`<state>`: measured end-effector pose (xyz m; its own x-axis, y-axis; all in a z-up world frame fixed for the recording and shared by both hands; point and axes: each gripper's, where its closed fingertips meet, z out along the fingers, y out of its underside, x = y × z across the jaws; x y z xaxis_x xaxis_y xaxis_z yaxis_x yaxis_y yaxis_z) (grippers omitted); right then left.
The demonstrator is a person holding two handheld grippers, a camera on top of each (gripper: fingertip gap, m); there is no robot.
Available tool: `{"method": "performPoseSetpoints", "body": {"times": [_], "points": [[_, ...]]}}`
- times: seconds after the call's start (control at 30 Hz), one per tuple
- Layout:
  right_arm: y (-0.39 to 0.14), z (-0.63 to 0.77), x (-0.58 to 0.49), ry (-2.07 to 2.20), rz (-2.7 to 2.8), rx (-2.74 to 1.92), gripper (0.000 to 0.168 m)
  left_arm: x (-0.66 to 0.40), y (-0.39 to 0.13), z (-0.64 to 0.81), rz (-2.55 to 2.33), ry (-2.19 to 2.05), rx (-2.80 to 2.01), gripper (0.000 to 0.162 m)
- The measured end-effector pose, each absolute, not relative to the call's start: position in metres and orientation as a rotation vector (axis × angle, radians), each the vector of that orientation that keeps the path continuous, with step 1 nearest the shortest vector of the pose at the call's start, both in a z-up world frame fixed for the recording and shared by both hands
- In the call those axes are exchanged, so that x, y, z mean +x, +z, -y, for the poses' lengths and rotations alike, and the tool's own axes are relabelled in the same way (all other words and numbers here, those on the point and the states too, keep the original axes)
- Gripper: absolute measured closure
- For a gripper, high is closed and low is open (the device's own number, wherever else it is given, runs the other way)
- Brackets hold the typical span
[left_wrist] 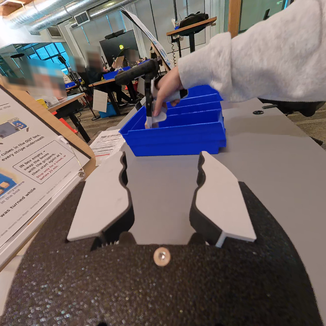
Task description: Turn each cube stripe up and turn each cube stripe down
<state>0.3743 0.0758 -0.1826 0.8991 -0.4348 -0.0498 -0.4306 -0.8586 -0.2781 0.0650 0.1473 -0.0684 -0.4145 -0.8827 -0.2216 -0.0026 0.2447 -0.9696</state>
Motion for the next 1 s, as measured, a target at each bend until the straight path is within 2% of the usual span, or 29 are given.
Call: {"method": "performPoseSetpoints", "body": {"times": [0.27,0.8,0.87,1.0], "points": [[-0.217,-0.094,0.366,0.006,-0.652,-2.799,0.122,0.065,-0.073,-0.148,-1.671,-1.301,-0.847,0.086],[-0.225,-0.096,0.361,0.038,-0.682,-2.780,0.121,0.064,-0.071,-0.148,-1.665,-1.331,-0.844,0.087],[-0.221,-0.097,0.356,0.052,-0.643,-2.779,0.113,0.063,-0.068,-0.149,-1.654,-1.336,-0.843,0.086],[-0.193,-0.099,0.360,-0.060,-0.563,-2.714,0.078,0.062,-0.064,-0.154,-1.626,-1.339,-0.850,0.086]]}}
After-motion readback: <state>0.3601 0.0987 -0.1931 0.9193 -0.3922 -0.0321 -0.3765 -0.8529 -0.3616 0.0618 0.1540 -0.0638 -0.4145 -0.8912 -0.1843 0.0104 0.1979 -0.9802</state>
